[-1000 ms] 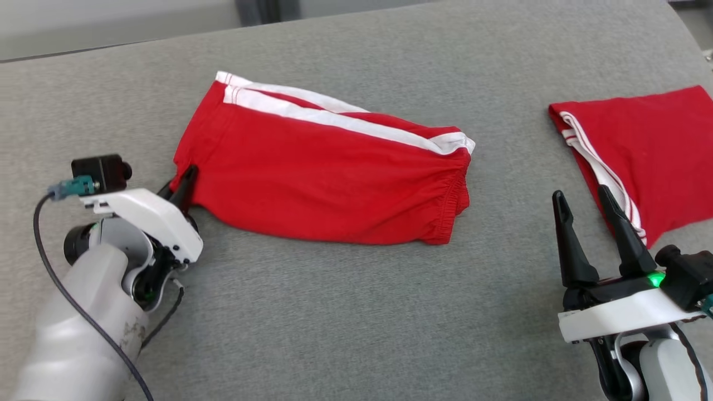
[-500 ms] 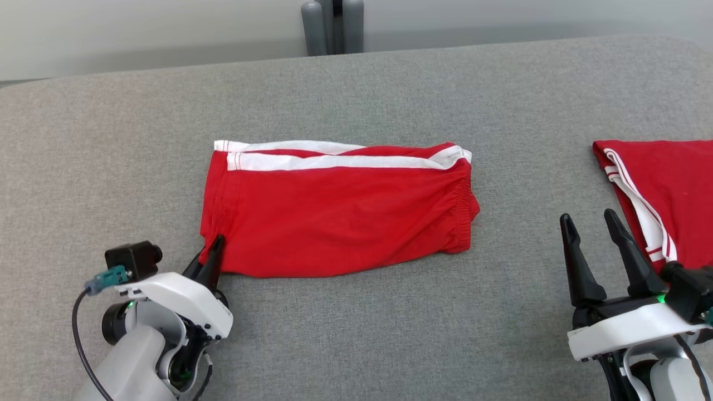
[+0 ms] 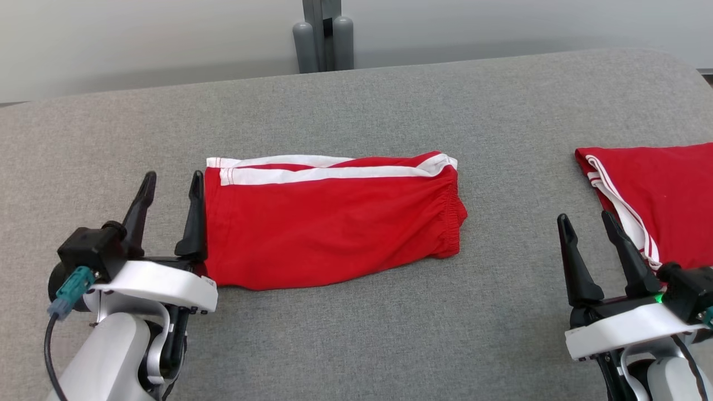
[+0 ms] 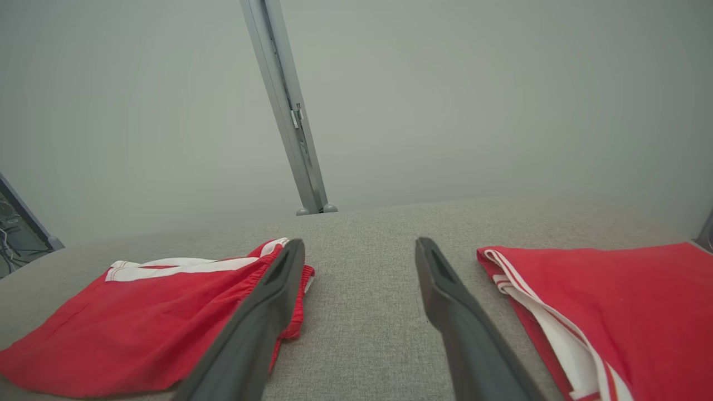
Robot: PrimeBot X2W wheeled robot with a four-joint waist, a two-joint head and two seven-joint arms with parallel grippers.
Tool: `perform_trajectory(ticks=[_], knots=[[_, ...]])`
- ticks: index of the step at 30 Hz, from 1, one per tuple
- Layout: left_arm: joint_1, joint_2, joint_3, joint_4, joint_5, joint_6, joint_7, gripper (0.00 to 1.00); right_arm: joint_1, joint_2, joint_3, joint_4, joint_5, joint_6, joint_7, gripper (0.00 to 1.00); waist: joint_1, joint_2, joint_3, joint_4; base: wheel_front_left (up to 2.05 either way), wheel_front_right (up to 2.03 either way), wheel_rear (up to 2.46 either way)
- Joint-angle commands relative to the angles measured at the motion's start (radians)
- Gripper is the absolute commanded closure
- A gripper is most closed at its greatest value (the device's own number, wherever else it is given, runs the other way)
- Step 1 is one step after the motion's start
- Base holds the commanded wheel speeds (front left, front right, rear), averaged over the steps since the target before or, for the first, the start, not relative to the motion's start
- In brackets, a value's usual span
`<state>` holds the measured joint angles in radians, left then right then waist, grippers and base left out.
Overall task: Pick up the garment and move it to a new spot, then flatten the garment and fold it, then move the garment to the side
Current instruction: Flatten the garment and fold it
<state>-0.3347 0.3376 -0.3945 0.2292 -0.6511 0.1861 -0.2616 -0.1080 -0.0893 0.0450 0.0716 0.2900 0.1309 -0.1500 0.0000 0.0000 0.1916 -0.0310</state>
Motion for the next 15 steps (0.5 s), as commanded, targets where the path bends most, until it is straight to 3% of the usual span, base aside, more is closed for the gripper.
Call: perform_trajectory(ticks=[1, 5, 15], knots=[[0.035, 0.009, 0.025, -0.059, 0.048, 0.010, -0.002, 0.00, -0.012, 0.002, -0.002, -0.007, -0.008, 0.000, -0.005, 0.00, 0.0000, 0.0000, -0.002, 0.001, 0.00, 0.00, 0.00], [0.084, 0.023, 0.067, -0.172, 0.129, 0.019, -0.003, 0.00, -0.019, 0.004, -0.004, -0.005, -0.020, 0.000, -0.007, 0.00, 0.0000, 0.0000, -0.009, 0.003, 0.00, 0.00, 0.00], [0.201, 0.071, 0.090, -0.237, 0.157, 0.032, 0.005, 0.00, 0.003, 0.005, -0.022, 0.000, -0.056, 0.000, 0.014, 0.00, 0.0000, 0.0000, -0.033, 0.015, 0.00, 0.00, 0.00]])
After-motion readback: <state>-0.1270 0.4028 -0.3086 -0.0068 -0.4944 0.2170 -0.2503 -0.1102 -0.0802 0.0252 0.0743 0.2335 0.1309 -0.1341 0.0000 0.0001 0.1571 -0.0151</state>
